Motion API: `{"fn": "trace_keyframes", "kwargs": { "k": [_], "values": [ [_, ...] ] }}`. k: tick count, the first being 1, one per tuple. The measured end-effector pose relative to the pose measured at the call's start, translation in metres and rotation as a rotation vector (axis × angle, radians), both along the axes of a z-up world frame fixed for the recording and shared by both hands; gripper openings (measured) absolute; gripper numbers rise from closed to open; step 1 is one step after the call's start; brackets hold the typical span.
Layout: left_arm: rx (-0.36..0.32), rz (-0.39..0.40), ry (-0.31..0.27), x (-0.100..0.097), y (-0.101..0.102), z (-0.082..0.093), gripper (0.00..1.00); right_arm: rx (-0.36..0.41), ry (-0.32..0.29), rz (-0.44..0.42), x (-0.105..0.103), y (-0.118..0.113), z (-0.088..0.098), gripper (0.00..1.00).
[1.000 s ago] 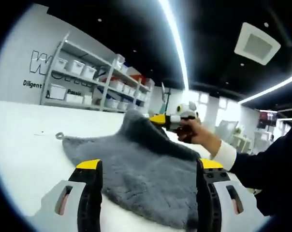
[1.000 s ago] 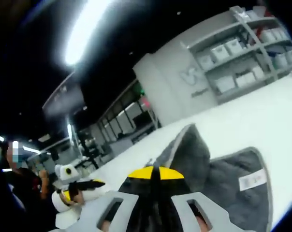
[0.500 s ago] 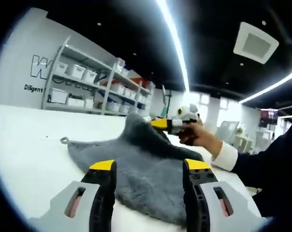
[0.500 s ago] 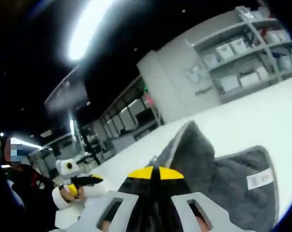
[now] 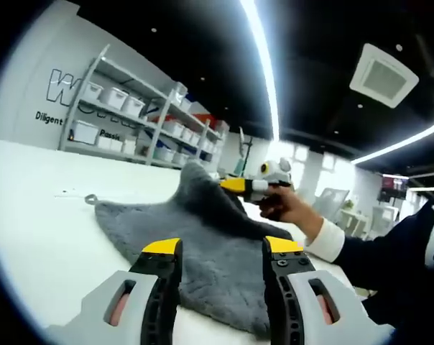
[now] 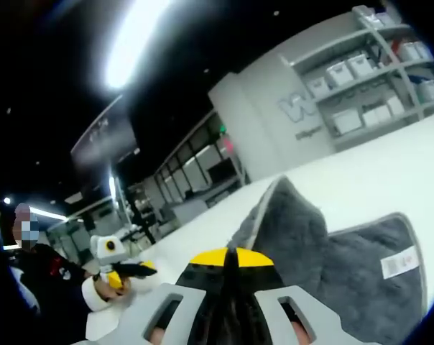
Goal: Open the folded towel by lifting each exposed corner and separating the folded layers until the towel lies flat within the target outline without major curled edges
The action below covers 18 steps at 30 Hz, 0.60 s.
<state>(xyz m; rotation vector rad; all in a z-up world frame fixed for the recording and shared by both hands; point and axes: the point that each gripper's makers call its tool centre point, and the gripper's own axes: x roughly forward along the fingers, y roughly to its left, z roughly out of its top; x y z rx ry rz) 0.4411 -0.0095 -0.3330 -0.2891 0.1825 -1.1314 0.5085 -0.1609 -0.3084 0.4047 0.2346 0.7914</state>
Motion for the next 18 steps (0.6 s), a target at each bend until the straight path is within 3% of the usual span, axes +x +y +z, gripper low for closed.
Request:
{"fn": "trace_keyframes", "kwargs": {
  "k": [2,3,13,18],
  "values": [
    [-0.007,-0.008,0.008,-0.001,-0.002,0.0,0.55,-0.005,-0.005,0.003,-0.001,0.002,0.0,0.0],
    [-0.007,-0.012,0.012,-0.002,-0.005,-0.002,0.58,-0.01,-0.008,0.007,-0.013,0.016,-0.002,0.0],
    [-0.013,0.003,0.034,0.004,-0.014,-0.008,0.99,-0.029,0.01,0.04,0.001,0.028,-0.005,0.0],
    [0.008,0.018,0.011,0.004,-0.016,-0.01,0.99,-0.035,0.016,0.058,0.003,0.037,-0.007,0.0]
  ]
}}
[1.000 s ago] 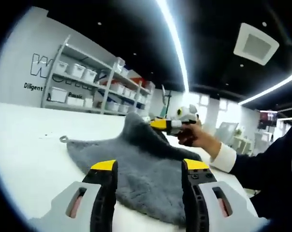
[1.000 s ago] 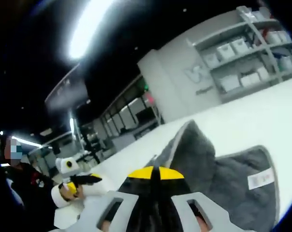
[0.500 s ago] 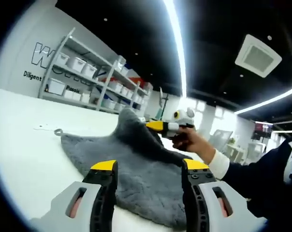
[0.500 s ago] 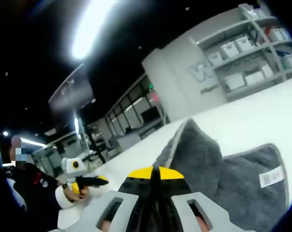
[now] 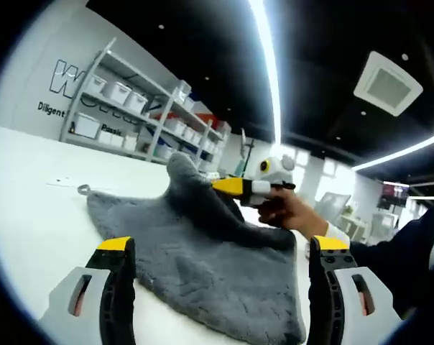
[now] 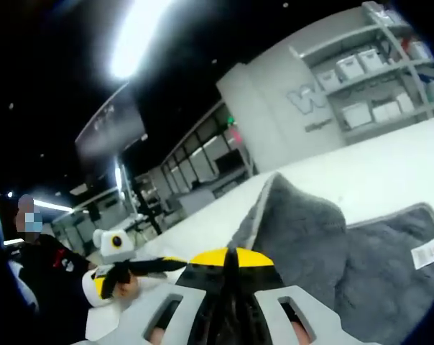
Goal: Open the folded towel by lifting each exposed corner and separating the folded layers until the towel lies flat within the target outline without major curled edges
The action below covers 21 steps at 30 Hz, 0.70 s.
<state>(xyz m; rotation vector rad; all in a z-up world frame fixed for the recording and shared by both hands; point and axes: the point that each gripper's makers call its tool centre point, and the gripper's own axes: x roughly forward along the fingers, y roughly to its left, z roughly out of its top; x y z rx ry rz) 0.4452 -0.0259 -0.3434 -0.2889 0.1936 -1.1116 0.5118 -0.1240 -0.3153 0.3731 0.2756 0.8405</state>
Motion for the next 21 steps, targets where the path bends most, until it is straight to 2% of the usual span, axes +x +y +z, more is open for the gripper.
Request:
{"fn": "trace_keyframes", "kwargs": {
  "k": [3,6,10,17,21],
  "values": [
    [-0.02,-0.008,-0.004,0.0,0.001,0.004,0.93,-0.006,-0.001,0.013,0.0,0.008,0.0,0.0],
    [-0.089,-0.023,0.011,-0.002,0.002,0.015,0.89,-0.025,-0.008,0.028,-0.004,0.016,-0.003,0.0],
    [-0.129,-0.022,0.028,-0.002,0.004,0.019,0.84,-0.047,-0.012,0.044,-0.009,0.026,-0.007,0.0],
    [-0.143,-0.02,0.054,-0.001,0.004,0.018,0.76,-0.079,-0.024,0.068,-0.016,0.038,-0.009,0.0],
    [-0.19,-0.035,0.091,-0.001,0.005,0.022,0.74,-0.104,-0.057,0.08,-0.023,0.048,-0.007,0.0]
  ]
}}
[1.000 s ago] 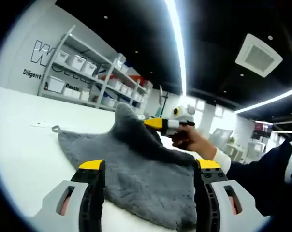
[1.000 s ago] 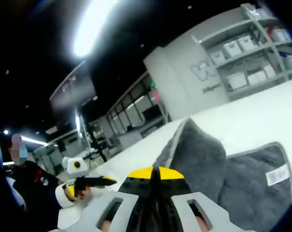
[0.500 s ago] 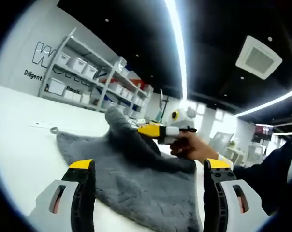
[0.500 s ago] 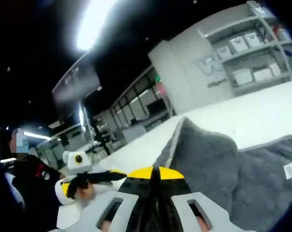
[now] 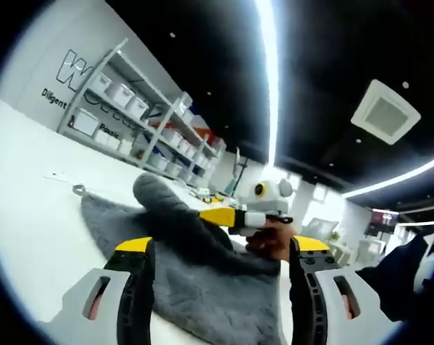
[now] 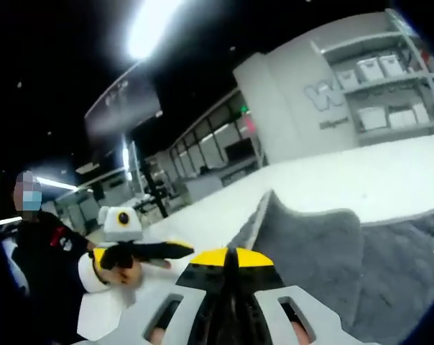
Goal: Open the folded towel by lifting each exposed corner and separating the folded layers until the towel lies flat within the target outline without major curled edges
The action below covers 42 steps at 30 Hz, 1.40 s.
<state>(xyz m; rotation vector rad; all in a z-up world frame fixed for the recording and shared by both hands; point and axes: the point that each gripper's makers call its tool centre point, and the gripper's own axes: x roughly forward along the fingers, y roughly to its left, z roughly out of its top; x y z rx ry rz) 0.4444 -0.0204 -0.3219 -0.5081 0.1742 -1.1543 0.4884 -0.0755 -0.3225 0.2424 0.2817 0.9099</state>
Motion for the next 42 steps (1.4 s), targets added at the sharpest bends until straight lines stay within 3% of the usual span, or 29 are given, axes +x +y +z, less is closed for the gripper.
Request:
{"fn": "trace_keyframes", "kwargs": {
  "k": [10,14,23,25,27,31,42],
  "values": [
    [-0.107,0.016,0.101,0.003,0.008,0.003,0.63,-0.054,-0.056,0.089,-0.024,0.04,0.0,0.0],
    [-0.134,0.035,0.107,0.006,0.014,0.006,0.62,-0.071,-0.059,0.113,-0.028,0.052,-0.003,0.0],
    [-0.117,0.08,0.149,0.023,0.024,-0.001,0.61,-0.111,-0.099,0.155,-0.041,0.074,-0.008,0.0],
    [-0.125,0.087,0.157,0.019,0.023,-0.002,0.61,-0.13,-0.106,0.161,-0.041,0.077,-0.011,0.0],
    [-0.131,0.093,0.181,0.022,0.025,-0.004,0.57,-0.153,-0.129,0.17,-0.041,0.081,-0.013,0.0],
    [-0.117,0.109,0.168,0.022,0.028,-0.005,0.48,-0.179,-0.146,0.182,-0.043,0.087,-0.015,0.0],
    [-0.078,0.13,0.174,0.024,0.03,-0.015,0.39,-0.368,-0.323,0.192,-0.052,0.102,-0.029,0.0]
  ]
}}
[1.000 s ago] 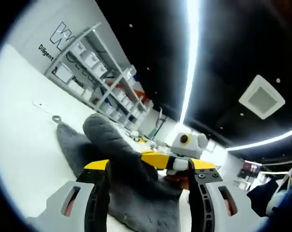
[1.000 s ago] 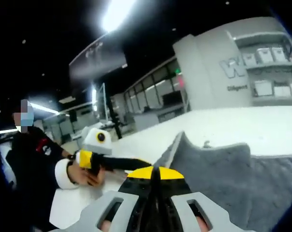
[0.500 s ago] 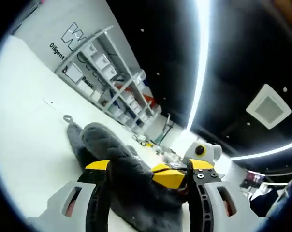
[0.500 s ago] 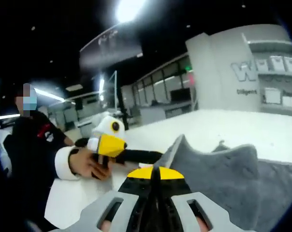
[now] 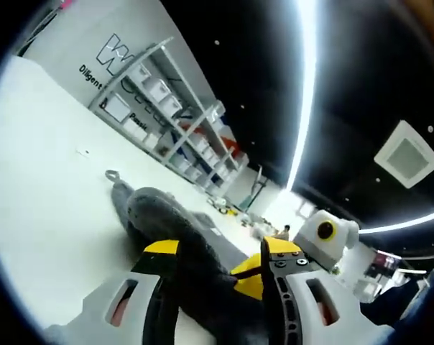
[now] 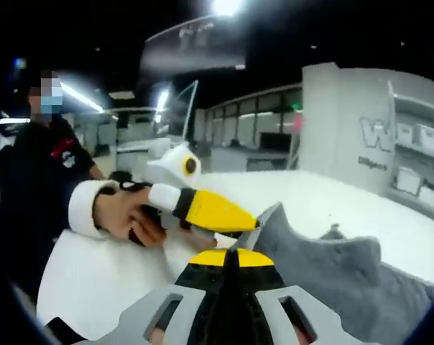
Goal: Open the folded towel by lifting each exposed corner and separating the folded layers until the towel lies flat within the target outline without major curled edges
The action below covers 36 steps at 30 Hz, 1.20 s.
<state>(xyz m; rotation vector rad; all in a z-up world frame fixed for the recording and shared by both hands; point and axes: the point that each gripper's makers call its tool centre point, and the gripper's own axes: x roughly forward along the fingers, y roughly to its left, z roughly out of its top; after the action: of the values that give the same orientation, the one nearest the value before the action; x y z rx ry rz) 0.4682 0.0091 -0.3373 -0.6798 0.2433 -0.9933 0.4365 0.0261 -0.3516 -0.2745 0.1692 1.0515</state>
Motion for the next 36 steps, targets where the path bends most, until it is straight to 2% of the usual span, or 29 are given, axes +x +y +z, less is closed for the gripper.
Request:
{"fn": "trace_keyframes", "kwargs": {
  "k": [6,9,12,14,18,21,23,25,28,36],
  "values": [
    [0.008,0.012,0.014,0.006,0.006,-0.003,0.34,-0.09,-0.104,0.024,-0.003,0.009,-0.008,0.0],
    [0.046,0.028,0.022,0.003,0.005,-0.01,0.29,-0.124,-0.123,0.033,-0.007,0.012,-0.012,0.0],
    [0.029,0.028,0.042,-0.002,0.003,-0.011,0.27,-0.127,-0.128,0.043,-0.01,0.014,-0.012,0.0],
    [0.036,0.041,0.051,0.002,0.007,-0.012,0.25,-0.127,-0.129,0.054,-0.013,0.016,-0.011,0.0],
    [0.052,0.059,0.071,0.009,0.014,-0.016,0.19,-0.099,-0.151,0.068,-0.021,0.018,0.0,0.0],
    [0.061,0.074,0.083,0.013,0.019,-0.018,0.16,-0.122,-0.235,0.019,-0.017,0.011,0.009,0.06],
    [0.052,0.073,0.102,0.016,0.022,-0.019,0.16,-0.144,-0.251,-0.008,-0.011,0.007,0.009,0.08],
    [0.041,0.069,0.119,0.018,0.023,-0.019,0.15,-0.16,-0.253,-0.018,-0.009,0.007,0.006,0.09],
    [0.047,0.069,0.123,0.012,0.02,-0.02,0.13,-0.187,-0.23,-0.056,-0.003,0.003,-0.002,0.13],
    [0.053,0.071,0.123,0.019,0.026,-0.018,0.09,-0.223,-0.172,-0.093,0.004,-0.003,-0.015,0.12]
  ]
}}
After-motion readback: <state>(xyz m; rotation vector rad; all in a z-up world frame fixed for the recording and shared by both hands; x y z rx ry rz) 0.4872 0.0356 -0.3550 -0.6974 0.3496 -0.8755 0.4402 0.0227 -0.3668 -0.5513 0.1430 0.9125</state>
